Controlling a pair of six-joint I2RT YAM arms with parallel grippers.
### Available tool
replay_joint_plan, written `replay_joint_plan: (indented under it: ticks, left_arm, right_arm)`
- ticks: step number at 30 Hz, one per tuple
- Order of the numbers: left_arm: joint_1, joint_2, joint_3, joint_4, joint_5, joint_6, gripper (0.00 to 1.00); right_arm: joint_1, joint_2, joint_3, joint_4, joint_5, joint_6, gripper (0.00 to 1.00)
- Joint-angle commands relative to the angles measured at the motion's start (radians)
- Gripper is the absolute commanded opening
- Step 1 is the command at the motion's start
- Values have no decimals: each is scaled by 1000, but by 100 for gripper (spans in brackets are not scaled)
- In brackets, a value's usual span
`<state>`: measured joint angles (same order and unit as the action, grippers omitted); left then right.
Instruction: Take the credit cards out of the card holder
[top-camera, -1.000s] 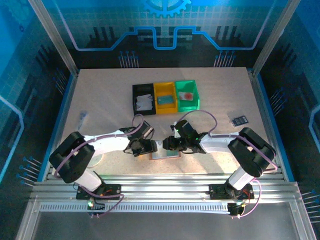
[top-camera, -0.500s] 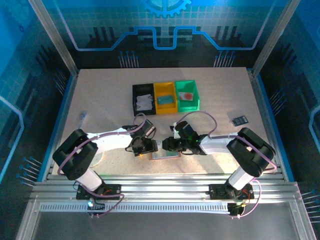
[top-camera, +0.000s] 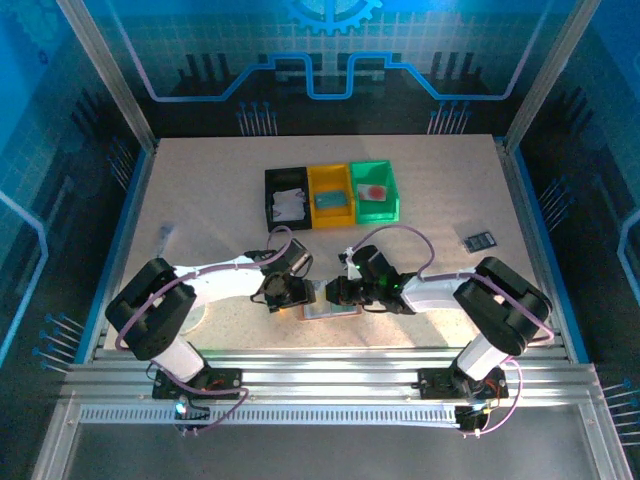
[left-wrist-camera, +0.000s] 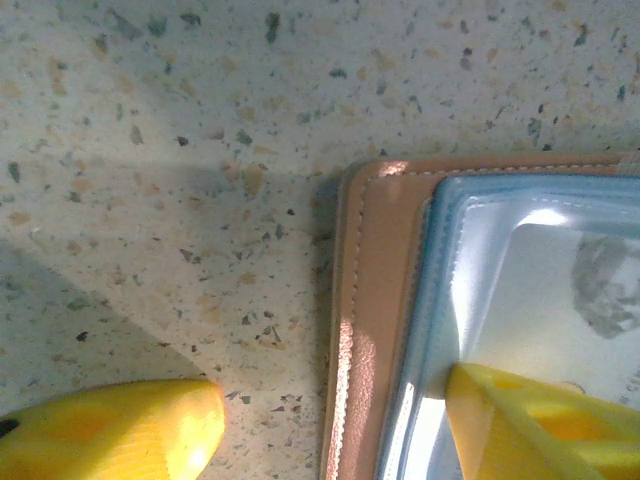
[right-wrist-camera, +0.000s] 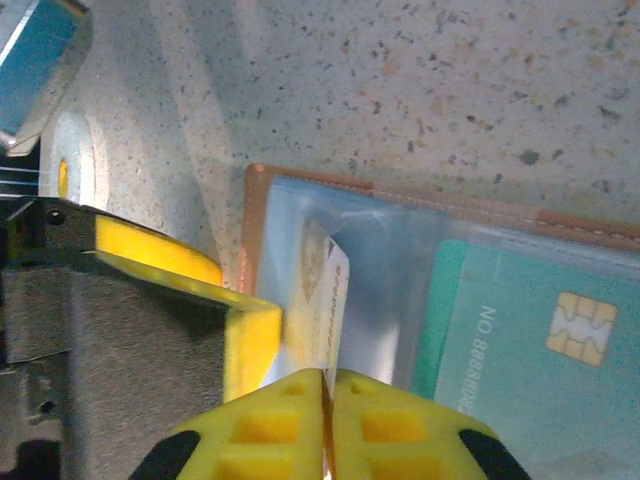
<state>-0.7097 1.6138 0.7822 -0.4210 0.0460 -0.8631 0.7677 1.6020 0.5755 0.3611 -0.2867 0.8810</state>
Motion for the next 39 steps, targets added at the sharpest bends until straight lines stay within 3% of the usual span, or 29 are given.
replay_joint_plan:
  ticks: [1, 23, 32, 39]
  left_arm:
    - [-59, 262, -126, 318, 173, 7, 65]
    - [-44, 240, -97, 290, 174, 47, 65]
    - [-15, -96, 0, 119, 89, 223, 68]
    - [18, -406, -18, 75, 64, 325, 72]
  right_arm:
    - [15, -37, -15, 1, 2, -12, 3]
    - [-149, -300, -53, -226, -4, -102, 0]
    - [-211, -528, -49, -372, -77, -191, 0]
    - [-252, -668, -111, -315, -201, -142, 0]
